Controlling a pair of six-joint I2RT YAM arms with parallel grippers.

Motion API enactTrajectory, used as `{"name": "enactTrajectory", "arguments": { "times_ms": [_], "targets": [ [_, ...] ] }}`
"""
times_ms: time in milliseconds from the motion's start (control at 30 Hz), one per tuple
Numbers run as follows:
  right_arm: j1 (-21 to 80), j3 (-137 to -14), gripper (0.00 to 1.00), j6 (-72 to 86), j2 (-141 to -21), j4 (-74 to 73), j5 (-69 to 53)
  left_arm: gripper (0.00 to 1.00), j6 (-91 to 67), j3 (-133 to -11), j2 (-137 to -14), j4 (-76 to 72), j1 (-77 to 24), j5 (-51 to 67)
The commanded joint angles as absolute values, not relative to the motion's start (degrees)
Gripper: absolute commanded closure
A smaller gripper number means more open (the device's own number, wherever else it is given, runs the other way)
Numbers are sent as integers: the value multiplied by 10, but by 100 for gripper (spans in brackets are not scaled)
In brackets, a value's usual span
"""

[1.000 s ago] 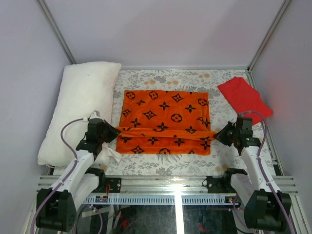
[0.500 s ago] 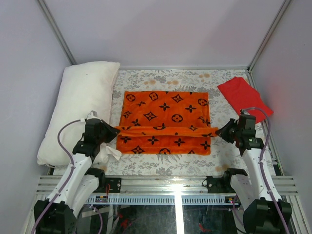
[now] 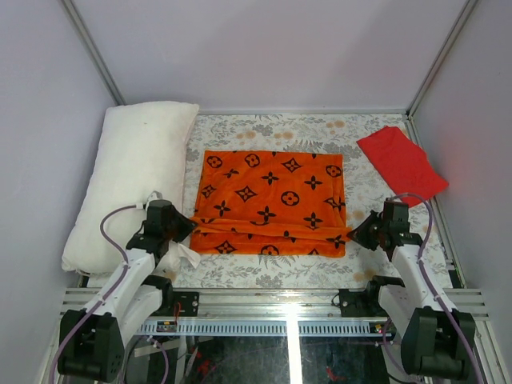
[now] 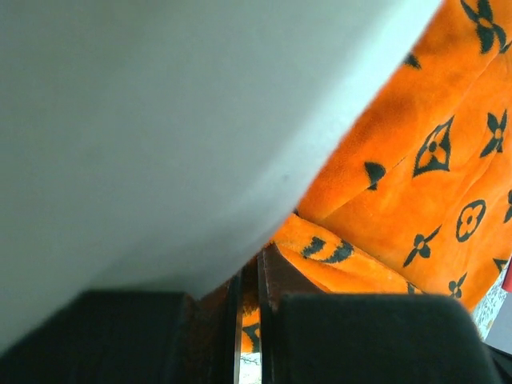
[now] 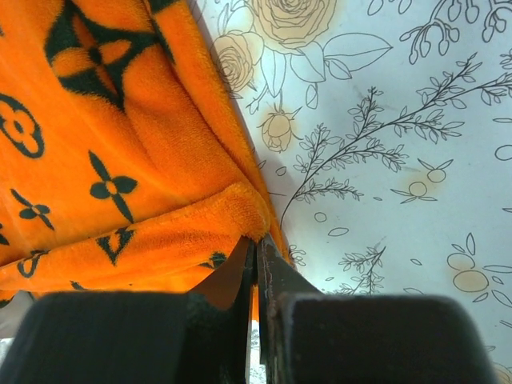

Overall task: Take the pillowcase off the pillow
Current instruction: Fold the pillowcase.

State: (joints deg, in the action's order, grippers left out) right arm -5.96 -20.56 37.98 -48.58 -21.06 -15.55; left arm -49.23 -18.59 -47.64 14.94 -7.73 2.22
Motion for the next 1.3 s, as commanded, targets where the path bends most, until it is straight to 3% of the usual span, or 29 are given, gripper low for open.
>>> {"name": "enactTrajectory", "arguments": {
  "times_ms": [0, 567, 1267],
  "targets": [
    [-69, -208, 100, 378, -524, -182, -108, 100, -505, -167, -498, 163, -69, -51],
    [-69, -259, 100, 396, -657, -196, -47, 100, -494, -170, -606, 109, -69, -55],
    [-69, -412, 100, 417, -832, -214, 25, 100, -501, -338, -853, 127, -91, -119]
  ]
}}
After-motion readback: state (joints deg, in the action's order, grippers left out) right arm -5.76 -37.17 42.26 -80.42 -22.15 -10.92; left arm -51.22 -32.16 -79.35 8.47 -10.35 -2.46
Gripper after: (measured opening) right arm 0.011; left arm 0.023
